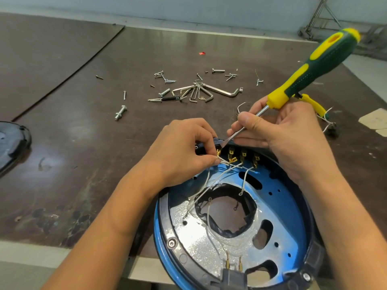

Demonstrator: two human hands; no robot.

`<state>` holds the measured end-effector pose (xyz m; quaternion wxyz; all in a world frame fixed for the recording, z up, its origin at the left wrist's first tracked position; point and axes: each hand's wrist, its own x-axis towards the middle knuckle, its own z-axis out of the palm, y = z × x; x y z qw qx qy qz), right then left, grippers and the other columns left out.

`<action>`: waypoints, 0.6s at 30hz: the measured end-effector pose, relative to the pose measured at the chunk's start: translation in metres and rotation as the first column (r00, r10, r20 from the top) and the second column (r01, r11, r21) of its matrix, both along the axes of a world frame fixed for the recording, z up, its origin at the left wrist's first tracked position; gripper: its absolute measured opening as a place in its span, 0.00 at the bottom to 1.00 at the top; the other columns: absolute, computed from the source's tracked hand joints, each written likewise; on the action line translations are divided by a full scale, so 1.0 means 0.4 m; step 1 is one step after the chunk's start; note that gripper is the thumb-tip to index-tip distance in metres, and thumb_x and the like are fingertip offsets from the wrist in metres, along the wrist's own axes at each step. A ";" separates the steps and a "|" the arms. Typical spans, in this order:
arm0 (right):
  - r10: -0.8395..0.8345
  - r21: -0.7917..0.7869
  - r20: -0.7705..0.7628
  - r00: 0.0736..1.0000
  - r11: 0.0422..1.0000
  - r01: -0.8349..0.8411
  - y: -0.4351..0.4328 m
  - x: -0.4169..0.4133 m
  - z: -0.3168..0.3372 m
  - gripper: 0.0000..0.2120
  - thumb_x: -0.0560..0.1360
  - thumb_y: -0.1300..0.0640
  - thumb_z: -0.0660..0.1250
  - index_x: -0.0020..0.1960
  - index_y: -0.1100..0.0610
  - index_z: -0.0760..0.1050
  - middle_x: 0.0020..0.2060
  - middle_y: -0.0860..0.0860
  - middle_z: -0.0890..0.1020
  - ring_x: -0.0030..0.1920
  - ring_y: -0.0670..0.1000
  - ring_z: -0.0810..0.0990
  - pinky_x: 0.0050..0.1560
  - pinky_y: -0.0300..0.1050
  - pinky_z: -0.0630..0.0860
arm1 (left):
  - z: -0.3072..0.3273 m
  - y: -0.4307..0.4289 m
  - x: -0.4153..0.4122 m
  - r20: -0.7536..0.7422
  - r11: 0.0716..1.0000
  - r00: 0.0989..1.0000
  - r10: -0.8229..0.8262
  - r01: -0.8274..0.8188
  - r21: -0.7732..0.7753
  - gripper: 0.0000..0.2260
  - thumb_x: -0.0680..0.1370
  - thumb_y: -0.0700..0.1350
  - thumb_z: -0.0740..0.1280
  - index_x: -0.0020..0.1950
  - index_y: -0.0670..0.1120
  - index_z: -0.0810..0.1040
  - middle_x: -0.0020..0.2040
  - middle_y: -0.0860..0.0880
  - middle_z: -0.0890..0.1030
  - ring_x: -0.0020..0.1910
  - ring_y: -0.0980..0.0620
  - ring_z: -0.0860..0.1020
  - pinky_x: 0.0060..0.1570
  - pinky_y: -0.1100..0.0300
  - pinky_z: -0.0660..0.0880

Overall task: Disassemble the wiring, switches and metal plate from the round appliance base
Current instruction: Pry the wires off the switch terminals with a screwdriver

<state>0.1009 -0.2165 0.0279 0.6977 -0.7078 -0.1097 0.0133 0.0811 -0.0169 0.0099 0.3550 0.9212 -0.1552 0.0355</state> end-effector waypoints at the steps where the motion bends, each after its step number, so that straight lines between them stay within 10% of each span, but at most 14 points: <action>1: 0.017 0.015 0.005 1.000 1.000 -0.017 -0.001 0.000 -0.003 0.07 0.78 0.65 0.72 0.46 0.58 0.74 0.39 0.60 0.87 0.44 0.61 0.89 0.43 0.54 0.86 | 0.000 0.000 0.000 -0.002 1.000 1.000 0.001 -0.001 -0.002 0.06 0.69 0.51 0.78 0.34 0.55 0.83 0.50 0.63 0.78 0.50 0.62 0.77 0.57 0.52 0.75; 18: 0.113 -0.002 0.011 0.994 0.994 -0.113 0.004 -0.005 -0.010 0.07 0.78 0.67 0.70 0.45 0.57 0.76 0.41 0.62 0.87 0.46 0.61 0.88 0.47 0.53 0.86 | 0.001 -0.001 -0.002 0.015 1.000 1.000 0.000 0.000 -0.011 0.06 0.69 0.51 0.78 0.35 0.55 0.84 0.50 0.62 0.80 0.51 0.61 0.78 0.57 0.51 0.75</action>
